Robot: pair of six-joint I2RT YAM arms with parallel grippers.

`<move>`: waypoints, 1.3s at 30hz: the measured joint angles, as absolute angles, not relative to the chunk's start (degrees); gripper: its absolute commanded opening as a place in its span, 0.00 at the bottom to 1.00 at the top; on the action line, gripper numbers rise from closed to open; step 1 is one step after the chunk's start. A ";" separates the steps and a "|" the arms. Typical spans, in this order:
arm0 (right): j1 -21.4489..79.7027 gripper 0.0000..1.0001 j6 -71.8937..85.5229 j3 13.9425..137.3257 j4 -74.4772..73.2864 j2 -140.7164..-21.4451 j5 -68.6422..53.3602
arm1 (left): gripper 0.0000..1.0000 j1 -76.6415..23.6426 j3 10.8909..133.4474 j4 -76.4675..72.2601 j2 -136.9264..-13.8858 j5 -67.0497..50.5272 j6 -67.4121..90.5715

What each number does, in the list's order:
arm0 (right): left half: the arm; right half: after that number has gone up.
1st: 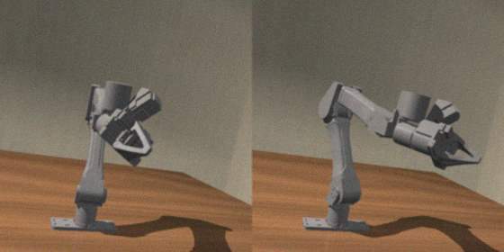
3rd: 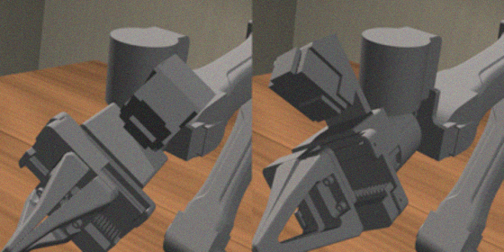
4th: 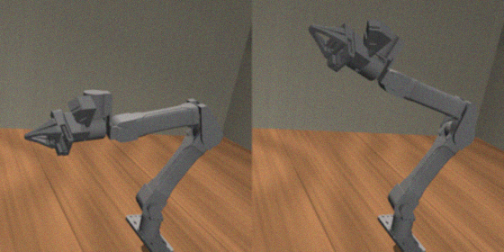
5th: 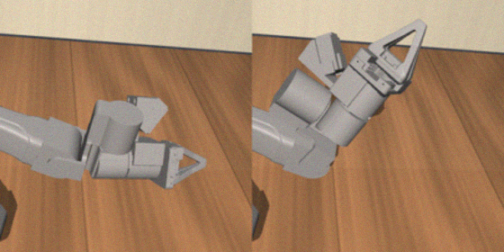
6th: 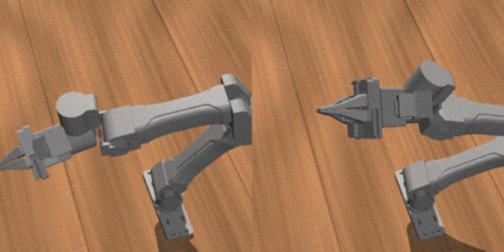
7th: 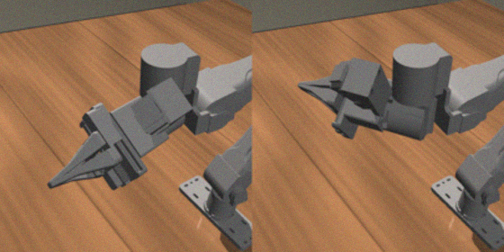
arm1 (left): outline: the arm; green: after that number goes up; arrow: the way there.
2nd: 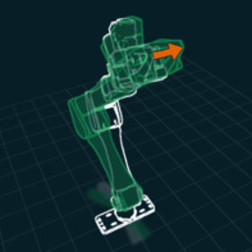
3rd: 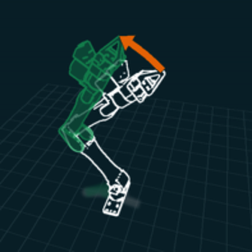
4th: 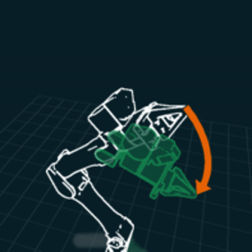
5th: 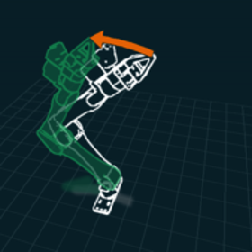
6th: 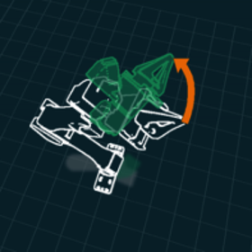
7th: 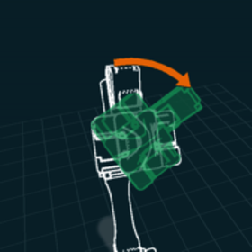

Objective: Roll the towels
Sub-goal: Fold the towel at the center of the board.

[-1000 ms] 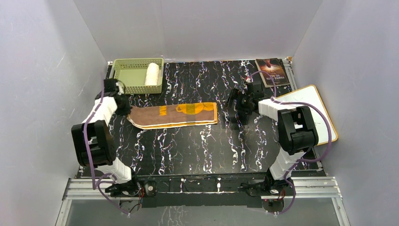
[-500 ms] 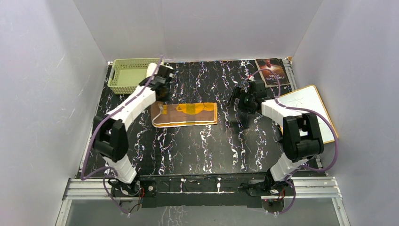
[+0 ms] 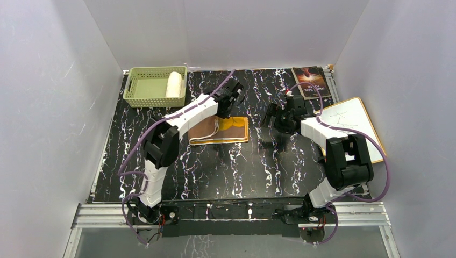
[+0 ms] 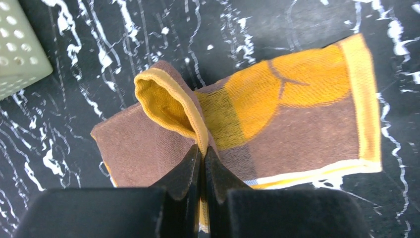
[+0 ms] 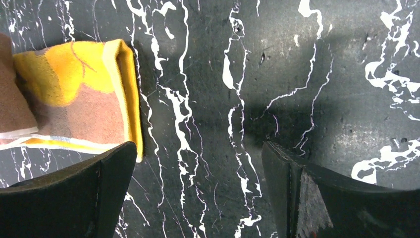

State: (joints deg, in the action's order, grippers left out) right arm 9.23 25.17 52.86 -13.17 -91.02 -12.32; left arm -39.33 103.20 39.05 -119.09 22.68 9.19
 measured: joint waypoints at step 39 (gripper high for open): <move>9.26 0.98 24.73 51.55 -13.52 -89.86 -11.25 | 0.54 -43.70 99.11 28.84 -116.14 0.97 14.94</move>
State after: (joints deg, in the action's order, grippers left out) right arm 9.26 24.73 51.55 -13.52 -89.86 -11.25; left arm -43.70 99.11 28.84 -116.14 0.97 14.94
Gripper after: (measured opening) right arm 0.981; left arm 0.531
